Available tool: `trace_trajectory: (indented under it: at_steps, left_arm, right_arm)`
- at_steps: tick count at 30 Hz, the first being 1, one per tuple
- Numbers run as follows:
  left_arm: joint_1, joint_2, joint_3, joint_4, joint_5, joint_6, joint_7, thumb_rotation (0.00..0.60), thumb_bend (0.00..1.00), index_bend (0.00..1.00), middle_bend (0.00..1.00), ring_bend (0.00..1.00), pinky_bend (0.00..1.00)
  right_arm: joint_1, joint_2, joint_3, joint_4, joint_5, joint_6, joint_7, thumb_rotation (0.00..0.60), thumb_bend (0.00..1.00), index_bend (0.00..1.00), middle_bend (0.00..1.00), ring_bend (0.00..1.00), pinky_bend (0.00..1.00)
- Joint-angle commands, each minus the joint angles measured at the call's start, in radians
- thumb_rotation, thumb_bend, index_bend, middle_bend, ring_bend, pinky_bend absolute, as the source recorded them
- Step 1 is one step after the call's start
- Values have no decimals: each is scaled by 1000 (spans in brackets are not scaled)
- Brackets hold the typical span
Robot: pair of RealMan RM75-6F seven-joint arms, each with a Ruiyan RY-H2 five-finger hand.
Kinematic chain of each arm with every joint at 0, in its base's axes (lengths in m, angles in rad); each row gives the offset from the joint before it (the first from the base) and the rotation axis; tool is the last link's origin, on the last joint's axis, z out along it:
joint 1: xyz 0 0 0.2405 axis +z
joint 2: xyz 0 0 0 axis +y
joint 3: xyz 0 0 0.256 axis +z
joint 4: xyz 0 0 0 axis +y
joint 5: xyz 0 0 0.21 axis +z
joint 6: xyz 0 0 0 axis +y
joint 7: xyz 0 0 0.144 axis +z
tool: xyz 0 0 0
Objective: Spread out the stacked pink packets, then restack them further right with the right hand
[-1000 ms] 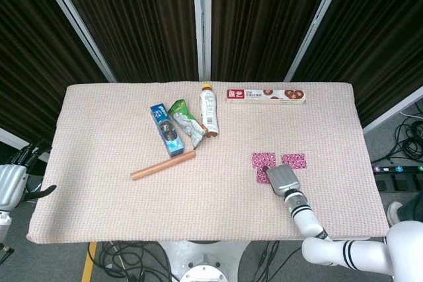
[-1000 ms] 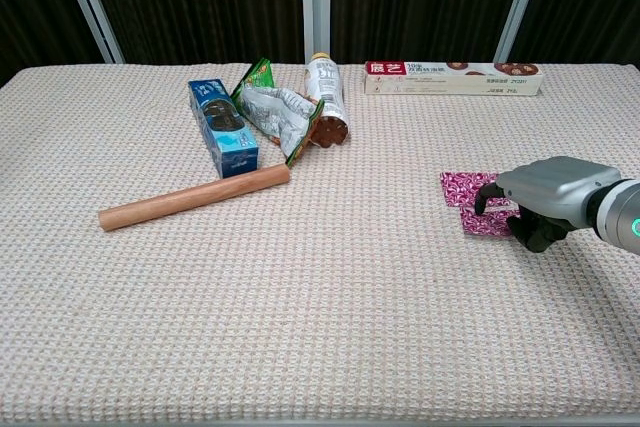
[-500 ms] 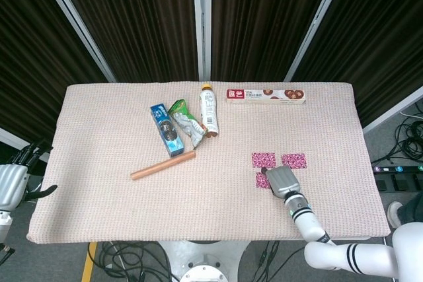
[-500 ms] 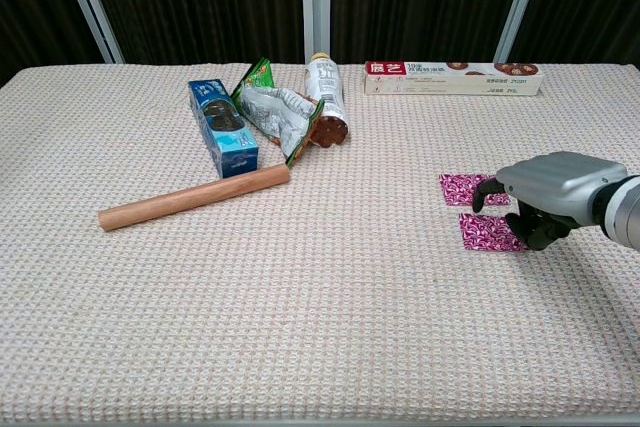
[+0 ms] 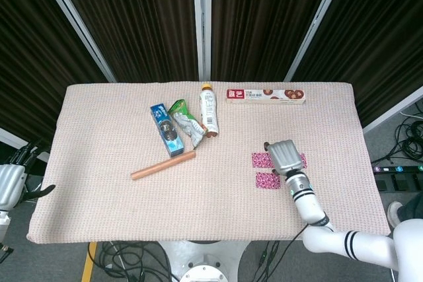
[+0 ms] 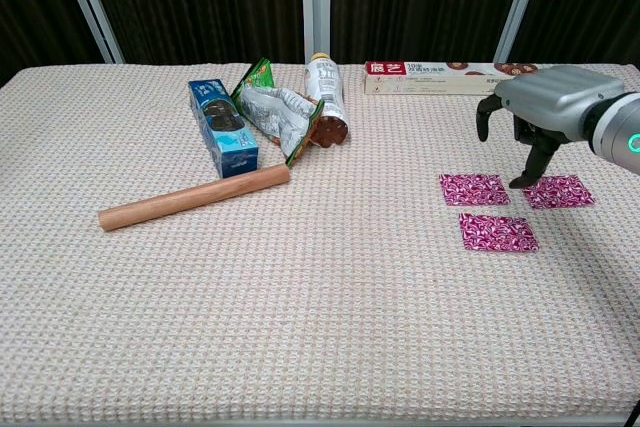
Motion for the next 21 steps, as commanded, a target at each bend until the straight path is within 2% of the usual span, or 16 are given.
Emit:
trace_trajectory:
  at_steps: [1, 6, 21]
  left_arm:
    - [0, -2, 1, 4, -1, -3, 0, 600, 16, 244, 183, 170, 300]
    - [-1, -3, 2, 8, 0, -6, 1, 600, 16, 244, 183, 169, 300]
    - [0, -7, 0, 30, -5, -9, -13, 600, 16, 244, 183, 170, 299]
  right_arm:
    - [24, -18, 14, 54, 12, -39, -14, 553, 0, 354, 1000, 1000, 957]
    - [38, -56, 21, 113, 46, -73, -24, 543, 0, 382, 1000, 1000, 958]
    - [47, -158, 48, 228, 130, -111, -13, 567, 0, 389, 1000, 1000, 957]
